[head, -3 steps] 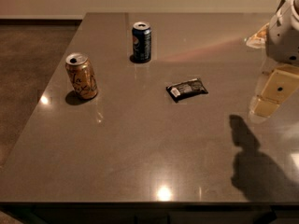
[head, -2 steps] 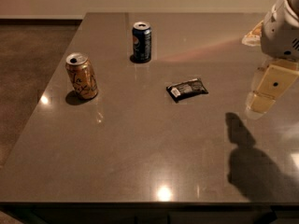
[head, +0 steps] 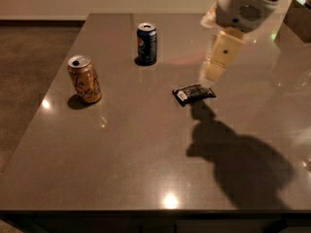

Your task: Knock orange can over

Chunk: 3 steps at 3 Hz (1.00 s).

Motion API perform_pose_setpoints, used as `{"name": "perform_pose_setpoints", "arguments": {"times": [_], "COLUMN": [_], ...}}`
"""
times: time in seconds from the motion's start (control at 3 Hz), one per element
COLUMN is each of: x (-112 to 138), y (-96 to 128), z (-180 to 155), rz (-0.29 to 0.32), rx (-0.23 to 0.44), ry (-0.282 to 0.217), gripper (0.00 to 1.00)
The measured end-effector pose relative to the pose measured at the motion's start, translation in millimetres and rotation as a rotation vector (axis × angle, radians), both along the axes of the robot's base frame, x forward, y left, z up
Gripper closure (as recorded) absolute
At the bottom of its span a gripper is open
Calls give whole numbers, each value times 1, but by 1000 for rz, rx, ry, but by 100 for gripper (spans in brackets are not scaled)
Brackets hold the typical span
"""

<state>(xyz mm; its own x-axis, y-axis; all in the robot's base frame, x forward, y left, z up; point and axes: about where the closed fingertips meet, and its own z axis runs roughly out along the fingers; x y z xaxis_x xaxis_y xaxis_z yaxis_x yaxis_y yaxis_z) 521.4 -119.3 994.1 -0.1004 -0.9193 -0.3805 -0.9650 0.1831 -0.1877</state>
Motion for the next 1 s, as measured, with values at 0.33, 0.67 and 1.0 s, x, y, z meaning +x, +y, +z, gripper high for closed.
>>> {"name": "perform_pose_setpoints", "arguments": {"times": [0.33,0.67,1.0], "x": [27,47,61], "y": [48,89,125], "z": [-11,-30,-43], "rz": [33,35,41], "rx": [59,104,180], "ry": [5,-4,-6], "gripper": [0,0,0]}}
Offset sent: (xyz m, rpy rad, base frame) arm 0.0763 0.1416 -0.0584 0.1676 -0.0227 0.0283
